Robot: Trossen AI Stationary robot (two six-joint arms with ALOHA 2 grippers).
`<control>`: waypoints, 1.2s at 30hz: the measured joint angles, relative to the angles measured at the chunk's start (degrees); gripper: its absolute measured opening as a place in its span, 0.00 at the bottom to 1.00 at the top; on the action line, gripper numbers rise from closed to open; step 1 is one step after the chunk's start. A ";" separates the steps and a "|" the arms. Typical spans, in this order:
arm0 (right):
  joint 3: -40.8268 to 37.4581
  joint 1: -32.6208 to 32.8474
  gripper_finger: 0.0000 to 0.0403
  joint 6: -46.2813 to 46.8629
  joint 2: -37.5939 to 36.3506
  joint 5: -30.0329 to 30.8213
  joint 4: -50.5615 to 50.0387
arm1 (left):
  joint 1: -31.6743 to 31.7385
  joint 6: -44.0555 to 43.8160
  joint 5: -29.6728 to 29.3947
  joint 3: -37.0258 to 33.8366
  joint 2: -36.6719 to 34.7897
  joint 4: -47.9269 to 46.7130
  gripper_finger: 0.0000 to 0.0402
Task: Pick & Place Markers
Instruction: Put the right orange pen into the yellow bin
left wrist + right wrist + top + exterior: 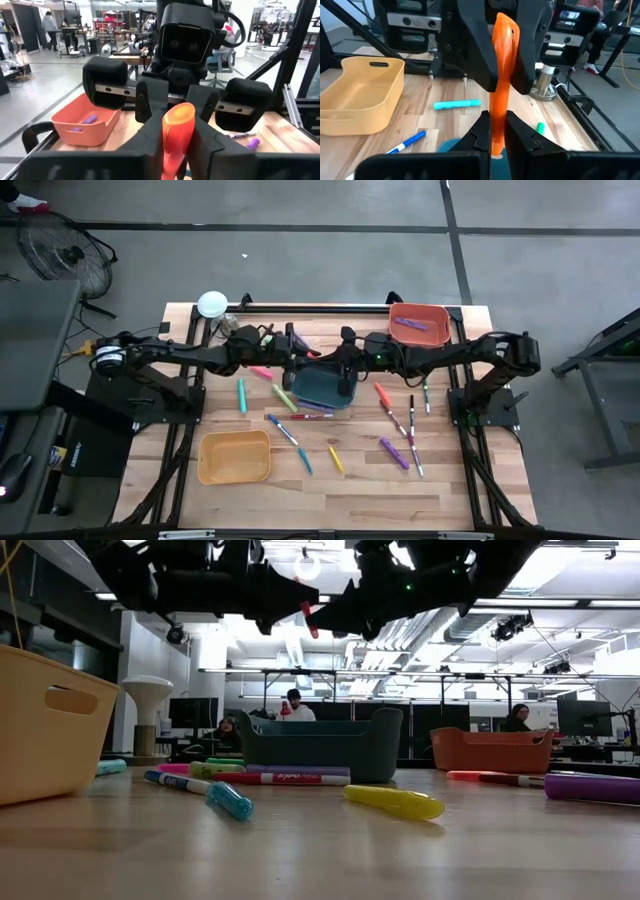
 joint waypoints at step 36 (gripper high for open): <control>0.00 -0.07 0.49 2.33 -10.05 21.07 -27.72 | -0.06 2.63 -5.52 -0.09 -22.12 -44.03 0.12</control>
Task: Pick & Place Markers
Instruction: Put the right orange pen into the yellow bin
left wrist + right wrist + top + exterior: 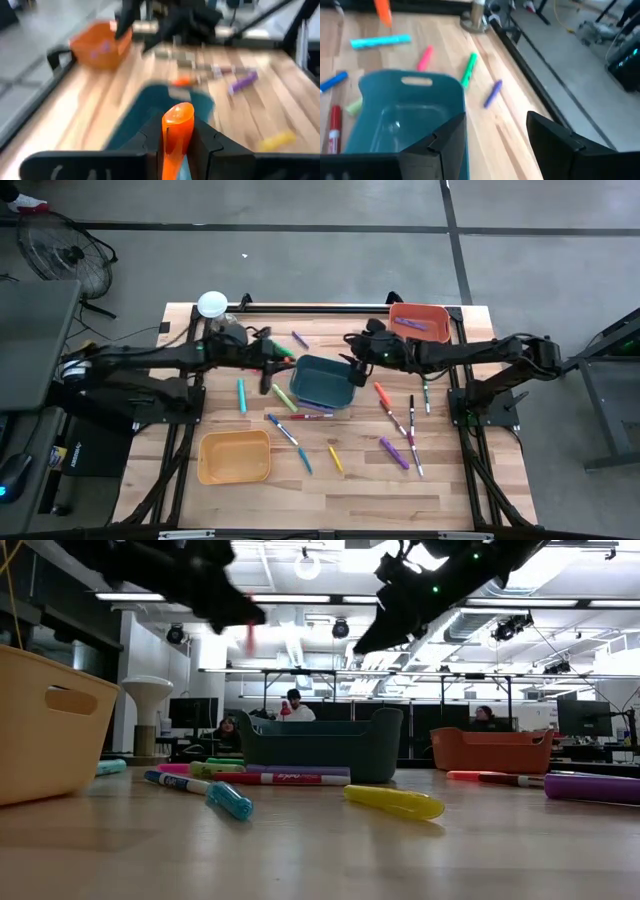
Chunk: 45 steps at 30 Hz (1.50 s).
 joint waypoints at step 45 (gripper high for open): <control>0.00 0.04 0.49 8.05 -0.02 -0.74 -16.20 | -44.29 -43.49 -0.57 14.43 19.12 -54.63 0.15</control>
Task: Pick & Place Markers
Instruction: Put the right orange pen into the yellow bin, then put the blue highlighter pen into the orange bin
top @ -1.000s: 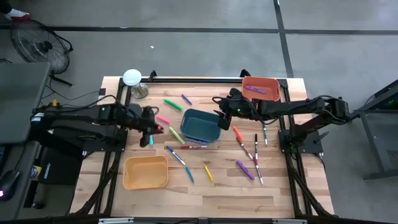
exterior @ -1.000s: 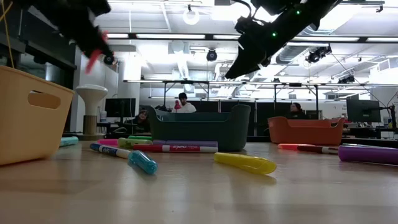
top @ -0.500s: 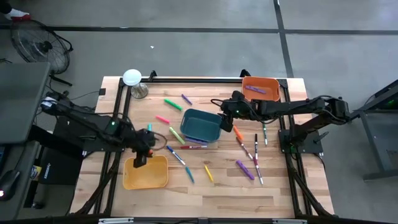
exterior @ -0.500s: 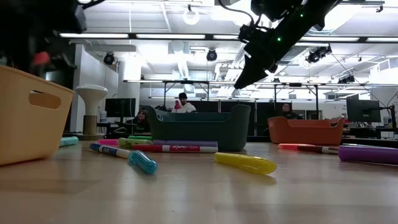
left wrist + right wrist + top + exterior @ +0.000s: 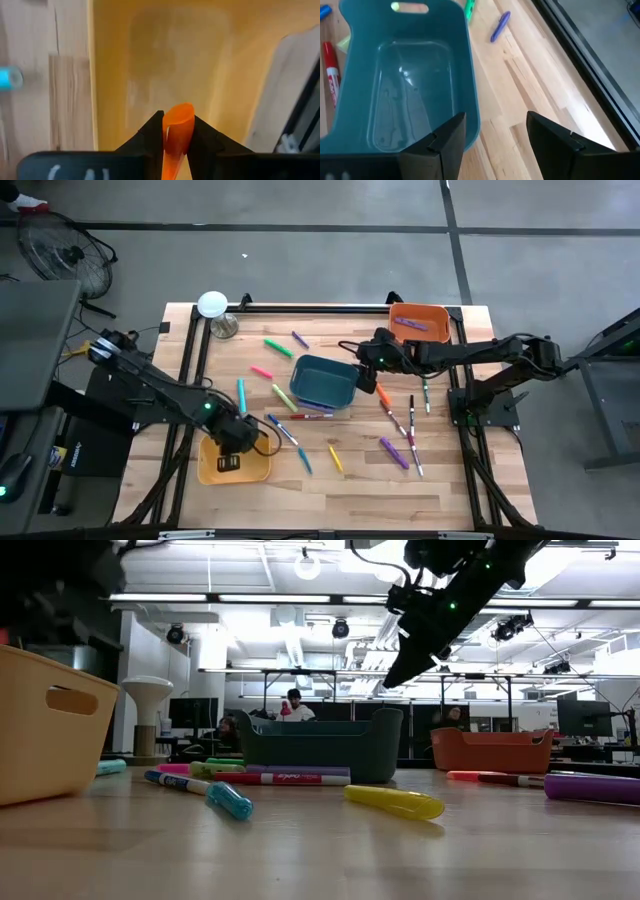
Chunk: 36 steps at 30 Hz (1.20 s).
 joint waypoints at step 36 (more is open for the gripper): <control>-0.02 12.46 0.49 17.19 -10.78 8.65 -14.87 | -4.44 1.09 -40.12 7.32 -12.23 -6.52 0.24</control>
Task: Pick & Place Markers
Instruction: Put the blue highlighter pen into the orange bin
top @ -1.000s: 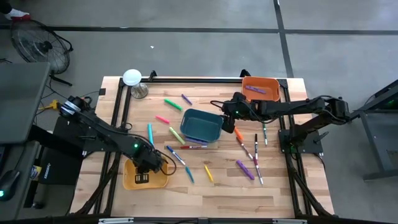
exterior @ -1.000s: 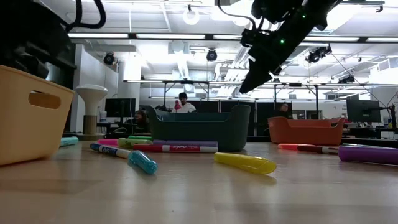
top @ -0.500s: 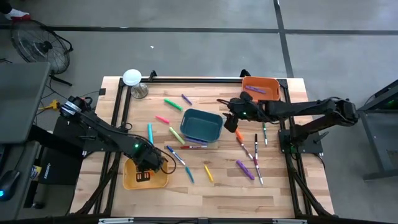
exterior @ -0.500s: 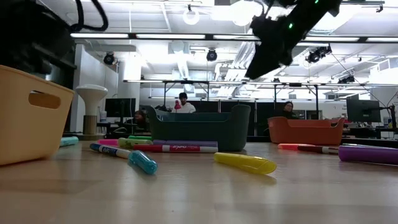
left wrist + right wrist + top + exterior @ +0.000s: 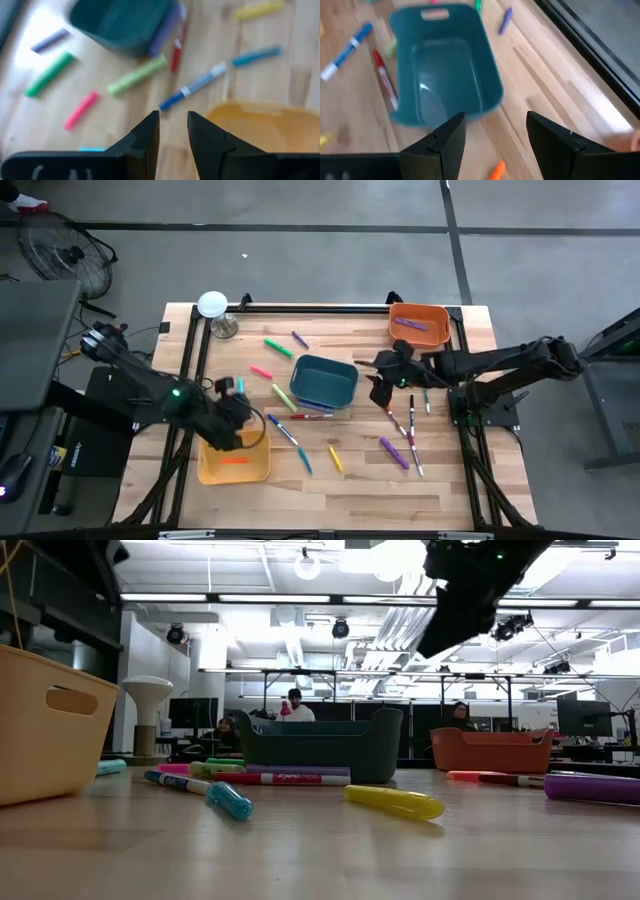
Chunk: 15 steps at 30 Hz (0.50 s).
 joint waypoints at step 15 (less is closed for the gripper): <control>0.00 6.03 0.49 13.00 0.00 7.21 -8.96 | 13.12 -33.74 -8.04 -0.02 -7.75 -9.93 0.24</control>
